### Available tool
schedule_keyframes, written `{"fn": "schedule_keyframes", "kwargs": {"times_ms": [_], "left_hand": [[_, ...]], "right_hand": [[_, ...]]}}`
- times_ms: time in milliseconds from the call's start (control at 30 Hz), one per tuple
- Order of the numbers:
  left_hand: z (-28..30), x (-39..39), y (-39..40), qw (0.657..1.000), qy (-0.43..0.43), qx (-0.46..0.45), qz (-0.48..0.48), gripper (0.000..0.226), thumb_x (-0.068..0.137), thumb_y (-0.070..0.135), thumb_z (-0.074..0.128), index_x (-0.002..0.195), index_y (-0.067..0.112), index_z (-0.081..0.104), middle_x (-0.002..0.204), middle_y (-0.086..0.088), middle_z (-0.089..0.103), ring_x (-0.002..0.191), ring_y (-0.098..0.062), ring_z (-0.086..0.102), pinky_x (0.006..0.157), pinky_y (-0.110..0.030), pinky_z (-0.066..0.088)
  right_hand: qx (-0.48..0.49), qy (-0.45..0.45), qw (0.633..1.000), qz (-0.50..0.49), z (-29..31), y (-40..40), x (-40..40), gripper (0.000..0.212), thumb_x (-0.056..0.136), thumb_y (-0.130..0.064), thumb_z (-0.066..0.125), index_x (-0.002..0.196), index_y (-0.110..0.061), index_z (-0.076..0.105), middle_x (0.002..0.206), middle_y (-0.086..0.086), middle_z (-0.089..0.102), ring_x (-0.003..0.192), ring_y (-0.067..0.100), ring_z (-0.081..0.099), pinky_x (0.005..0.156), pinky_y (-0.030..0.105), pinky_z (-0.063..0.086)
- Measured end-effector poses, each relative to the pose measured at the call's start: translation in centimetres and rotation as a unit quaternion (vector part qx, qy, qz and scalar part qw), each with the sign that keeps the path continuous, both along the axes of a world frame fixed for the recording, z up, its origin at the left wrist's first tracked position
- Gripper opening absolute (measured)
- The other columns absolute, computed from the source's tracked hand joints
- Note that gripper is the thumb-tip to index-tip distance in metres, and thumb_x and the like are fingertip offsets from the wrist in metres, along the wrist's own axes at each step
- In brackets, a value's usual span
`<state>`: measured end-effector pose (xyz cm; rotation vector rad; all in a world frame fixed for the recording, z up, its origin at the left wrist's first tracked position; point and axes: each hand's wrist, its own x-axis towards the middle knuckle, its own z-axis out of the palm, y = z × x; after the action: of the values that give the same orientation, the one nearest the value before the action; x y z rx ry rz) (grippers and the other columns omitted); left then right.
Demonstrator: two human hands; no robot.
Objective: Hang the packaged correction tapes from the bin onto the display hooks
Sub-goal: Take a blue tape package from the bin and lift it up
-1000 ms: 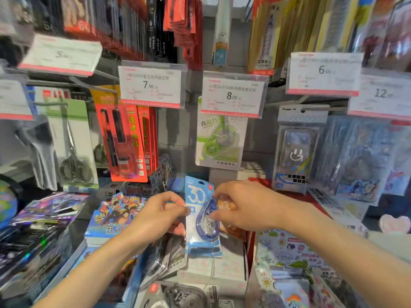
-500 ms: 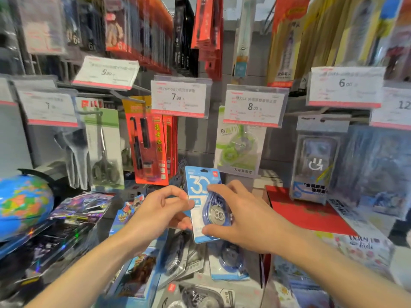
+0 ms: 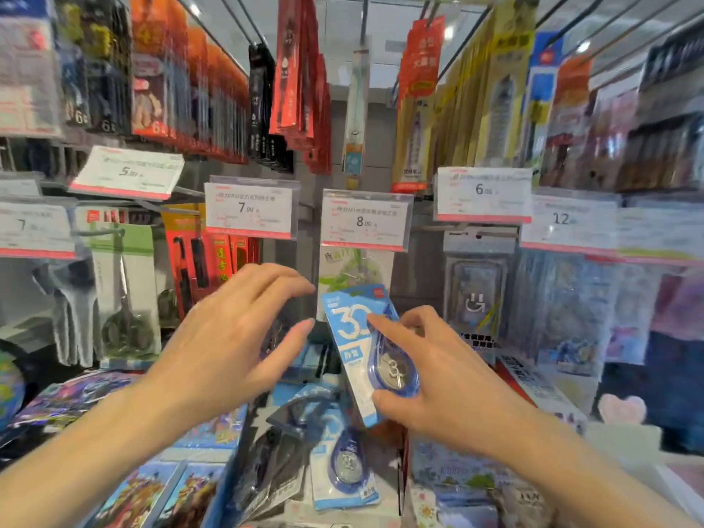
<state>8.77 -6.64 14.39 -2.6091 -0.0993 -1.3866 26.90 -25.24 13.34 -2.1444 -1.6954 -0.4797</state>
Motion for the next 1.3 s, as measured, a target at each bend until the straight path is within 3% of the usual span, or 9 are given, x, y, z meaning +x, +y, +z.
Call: {"fn": "schedule_keyframes", "kwargs": {"times_ms": [200, 500, 667, 900, 1300], "left_hand": [[5.4, 3.7, -2.5, 0.986, -0.048, 0.160, -0.005, 0.041, 0.095, 0.031, 0.066, 0.125, 0.004, 0.063, 0.124, -0.015, 0.062, 0.110, -0.036, 0.060, 0.084, -0.050, 0.053], [10.2, 8.7, -4.7, 0.973, -0.039, 0.229, -0.005, 0.056, 0.097, 0.041, 0.064, 0.142, 0.010, 0.051, 0.151, -0.013, 0.049, 0.129, -0.034, 0.052, 0.091, -0.051, 0.052], [11.0, 9.6, -4.4, 0.961, -0.048, 0.271, -0.010, 0.034, 0.102, 0.033, 0.055, 0.128, 0.013, 0.061, 0.133, -0.005, 0.063, 0.116, -0.030, 0.058, 0.079, -0.046, 0.052], [11.6, 9.8, -4.3, 0.966, -0.076, 0.241, -0.054, 0.037, 0.110, 0.030, 0.041, 0.127, 0.009, 0.065, 0.117, -0.005, 0.072, 0.105, -0.032, 0.063, 0.076, -0.049, 0.054], [11.9, 9.7, -4.4, 0.971, -0.057, 0.221, -0.071, 0.036, 0.109, 0.027, 0.042, 0.131, 0.007, 0.063, 0.115, -0.007, 0.073, 0.103, -0.031, 0.063, 0.077, -0.049, 0.056]], "right_hand": [[0.046, -0.042, 0.997, -0.052, 0.2, -2.8, 1.4, 0.082, 0.080, -0.053, 0.053, 0.153, -0.039, 0.018, 0.127, -0.005, 0.030, 0.120, 0.016, 0.040, 0.091, 0.022, 0.040], [0.110, -0.062, 0.986, -0.105, 0.8, -4.7, 1.8, 0.078, 0.083, -0.055, 0.047, 0.150, -0.032, 0.014, 0.128, -0.002, 0.030, 0.113, 0.018, 0.046, 0.085, 0.027, 0.049], [0.154, -0.073, 0.979, -0.113, 0.8, -5.1, 1.8, 0.076, 0.079, -0.050, 0.052, 0.146, -0.024, 0.028, 0.127, 0.002, 0.038, 0.109, 0.023, 0.050, 0.081, 0.033, 0.054], [0.206, -0.093, 0.968, -0.114, 0.8, -5.5, 1.4, 0.076, 0.075, -0.045, 0.062, 0.142, -0.019, 0.038, 0.123, 0.004, 0.043, 0.104, 0.023, 0.050, 0.074, 0.030, 0.052], [0.260, -0.081, 0.955, -0.115, 1.0, -5.2, 0.8, 0.078, 0.079, -0.048, 0.061, 0.146, -0.020, 0.032, 0.128, 0.005, 0.038, 0.109, 0.027, 0.049, 0.078, 0.041, 0.054]]}}
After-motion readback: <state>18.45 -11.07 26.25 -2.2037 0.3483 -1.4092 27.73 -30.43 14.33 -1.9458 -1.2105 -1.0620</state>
